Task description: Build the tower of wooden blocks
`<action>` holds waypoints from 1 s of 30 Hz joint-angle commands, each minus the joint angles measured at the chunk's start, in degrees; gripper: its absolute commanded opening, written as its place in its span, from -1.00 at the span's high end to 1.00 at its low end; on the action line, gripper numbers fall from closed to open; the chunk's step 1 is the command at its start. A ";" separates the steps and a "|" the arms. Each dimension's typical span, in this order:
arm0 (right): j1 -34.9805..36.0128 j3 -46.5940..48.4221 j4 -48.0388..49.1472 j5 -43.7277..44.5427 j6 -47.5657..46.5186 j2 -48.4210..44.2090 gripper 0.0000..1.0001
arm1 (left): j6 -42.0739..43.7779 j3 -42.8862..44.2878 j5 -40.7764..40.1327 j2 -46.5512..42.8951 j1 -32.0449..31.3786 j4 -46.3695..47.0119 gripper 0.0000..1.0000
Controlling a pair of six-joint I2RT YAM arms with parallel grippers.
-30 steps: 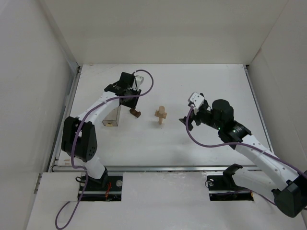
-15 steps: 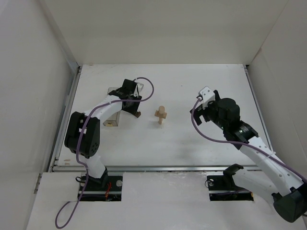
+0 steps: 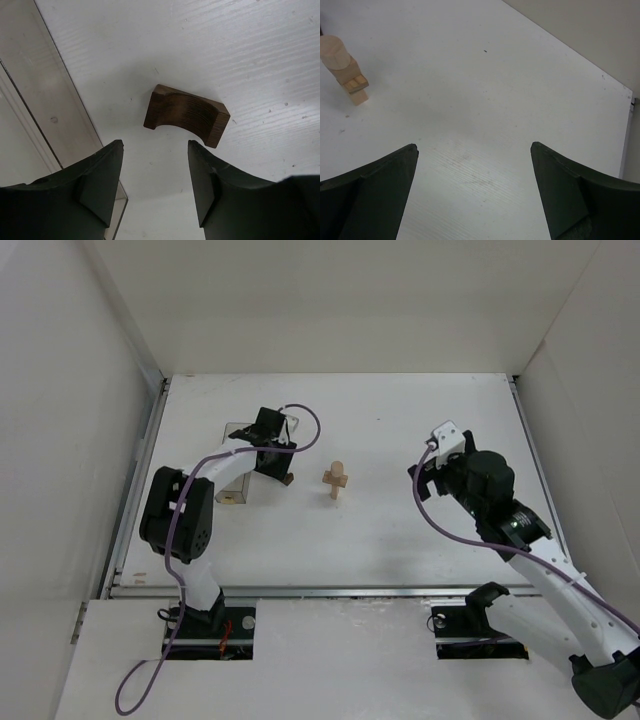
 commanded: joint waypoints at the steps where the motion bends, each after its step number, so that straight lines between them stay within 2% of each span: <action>1: -0.33 -1.11 2.01 -0.02 1.06 -0.53 -1.00 | 0.59 -0.55 0.25 0.70 1.19 0.74 -0.03; 8: -0.33 -1.11 3.06 -2.57 1.06 -0.01 -1.00 | 2.26 -0.55 2.98 0.70 1.19 1.79 0.00; 16: -0.33 -1.11 3.07 -4.42 1.06 0.52 -1.00 | 2.79 3.75 4.82 4.12 1.19 2.32 0.17; 25: -0.33 -0.58 3.07 -4.42 1.06 0.52 -1.00 | 2.26 4.90 4.82 7.73 1.72 0.65 0.65; 26: -0.33 -0.58 3.07 -4.42 1.06 0.52 -1.00 | 1.74 4.90 4.82 7.73 1.72 0.65 0.81; 28: -0.33 -0.58 3.07 -4.42 1.06 0.52 -1.00 | 1.21 5.43 4.82 7.73 2.24 0.65 1.00; 30: -0.33 -0.58 3.07 -4.42 1.06 0.52 -1.00 | 0.68 5.95 5.35 7.73 2.25 0.04 1.00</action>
